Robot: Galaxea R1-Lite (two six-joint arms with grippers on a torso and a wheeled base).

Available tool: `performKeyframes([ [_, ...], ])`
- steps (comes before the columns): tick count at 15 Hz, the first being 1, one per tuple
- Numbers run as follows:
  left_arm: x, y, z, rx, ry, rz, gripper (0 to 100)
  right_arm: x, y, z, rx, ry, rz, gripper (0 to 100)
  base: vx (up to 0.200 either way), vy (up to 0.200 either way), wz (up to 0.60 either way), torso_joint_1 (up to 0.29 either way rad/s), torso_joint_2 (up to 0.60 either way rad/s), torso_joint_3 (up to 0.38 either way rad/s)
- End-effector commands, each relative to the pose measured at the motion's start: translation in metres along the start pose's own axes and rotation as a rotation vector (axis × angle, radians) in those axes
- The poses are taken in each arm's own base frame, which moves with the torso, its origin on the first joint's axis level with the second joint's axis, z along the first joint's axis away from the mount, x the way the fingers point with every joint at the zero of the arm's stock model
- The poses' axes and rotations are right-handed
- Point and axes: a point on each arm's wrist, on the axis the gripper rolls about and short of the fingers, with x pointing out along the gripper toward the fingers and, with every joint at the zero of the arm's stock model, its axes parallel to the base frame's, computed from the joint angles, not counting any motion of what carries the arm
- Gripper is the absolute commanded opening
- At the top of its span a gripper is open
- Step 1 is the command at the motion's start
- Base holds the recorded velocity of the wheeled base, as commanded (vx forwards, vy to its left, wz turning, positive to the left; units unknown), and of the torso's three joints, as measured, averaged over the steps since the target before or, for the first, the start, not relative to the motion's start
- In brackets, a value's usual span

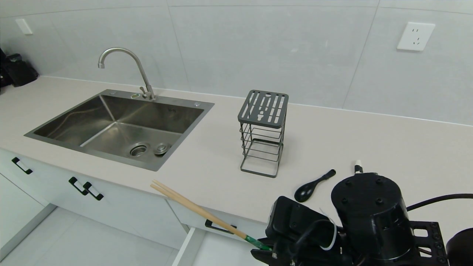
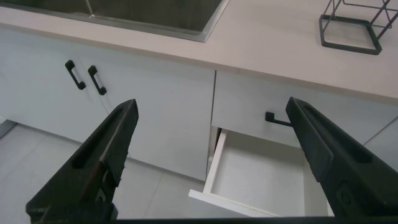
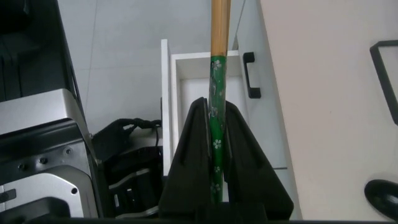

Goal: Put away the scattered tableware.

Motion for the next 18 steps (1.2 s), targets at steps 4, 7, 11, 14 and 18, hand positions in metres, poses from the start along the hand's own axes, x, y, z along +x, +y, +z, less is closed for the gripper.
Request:
performKeyframes([
  [4, 0.000, 0.000, 0.000, -0.001, 0.000, 0.001, 100, 0.003, -0.002, 0.011, -0.004, -0.032, -0.006, 0, 0.000, 0.000, 0.00, -0.167, 0.33, 0.167],
  [7, 0.000, 0.000, 0.000, -0.001, 0.000, 0.002, 100, 0.008, -0.002, 0.022, -0.013, -0.063, -0.006, 0, 0.000, 0.000, 0.00, -0.103, 0.21, 0.106],
  [11, 0.000, 0.000, 0.000, -0.001, 0.000, 0.002, 100, 0.009, -0.001, 0.021, -0.015, -0.058, -0.002, 0, 0.000, 0.000, 0.00, -0.248, 0.49, 0.249],
  [14, 0.000, 0.000, 0.000, -0.001, 0.000, 0.001, 100, 0.009, -0.001, 0.022, -0.016, -0.061, -0.001, 0, 0.000, 0.000, 0.00, -0.229, 0.47, 0.222],
  [18, 0.000, 0.000, 0.000, -0.001, 0.000, 0.002, 100, 0.009, 0.003, 0.020, -0.021, -0.054, 0.011, 0, 0.000, 0.000, 0.00, -0.112, 0.23, 0.109],
])
